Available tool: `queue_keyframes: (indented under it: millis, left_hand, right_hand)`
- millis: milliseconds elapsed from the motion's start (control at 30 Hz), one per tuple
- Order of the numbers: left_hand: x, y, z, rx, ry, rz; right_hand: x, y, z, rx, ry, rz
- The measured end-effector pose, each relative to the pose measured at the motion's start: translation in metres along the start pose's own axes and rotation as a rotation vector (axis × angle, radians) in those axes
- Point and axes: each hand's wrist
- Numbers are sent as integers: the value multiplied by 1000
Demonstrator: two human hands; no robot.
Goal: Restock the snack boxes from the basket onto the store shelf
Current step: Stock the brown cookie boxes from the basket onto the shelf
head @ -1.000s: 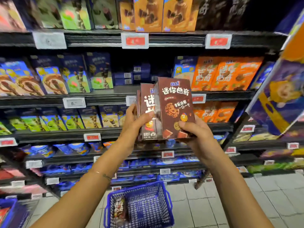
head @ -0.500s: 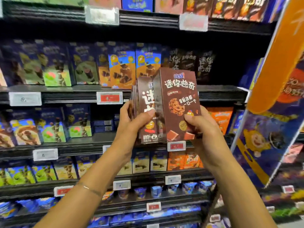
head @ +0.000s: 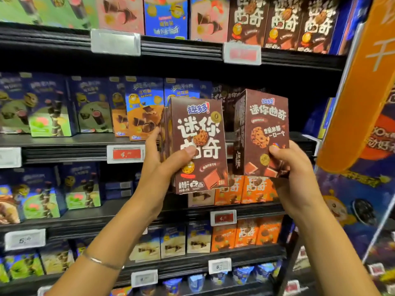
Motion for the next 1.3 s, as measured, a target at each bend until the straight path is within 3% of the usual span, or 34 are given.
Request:
queue_keyframes:
  millis: [267, 533, 867, 1200, 1300]
  left_hand:
    - [-25, 9, -40, -64, 53, -61]
    - [-47, 7, -70, -51, 94, -59]
    - [-55, 10, -74, -65, 113, -88]
    - [-52, 13, -76, -37, 134, -59]
    - [-51, 13, -77, -42, 137, -53]
  right_hand:
    - [-132, 0, 32, 209, 57, 113]
    - [-244, 35, 48, 511, -21, -30]
    - [-281, 47, 40, 1228, -54, 42]
    - [-285, 50, 23, 1258, 0, -85]
    - [-283, 50, 20, 1221, 2, -39]
Point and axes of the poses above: each hand's wrist, its own x-axis away from the middle knuckle, its own z-axis out of the back of the hand, y = z × x, and after that the axes turned 10 degrees about -x, right-handed
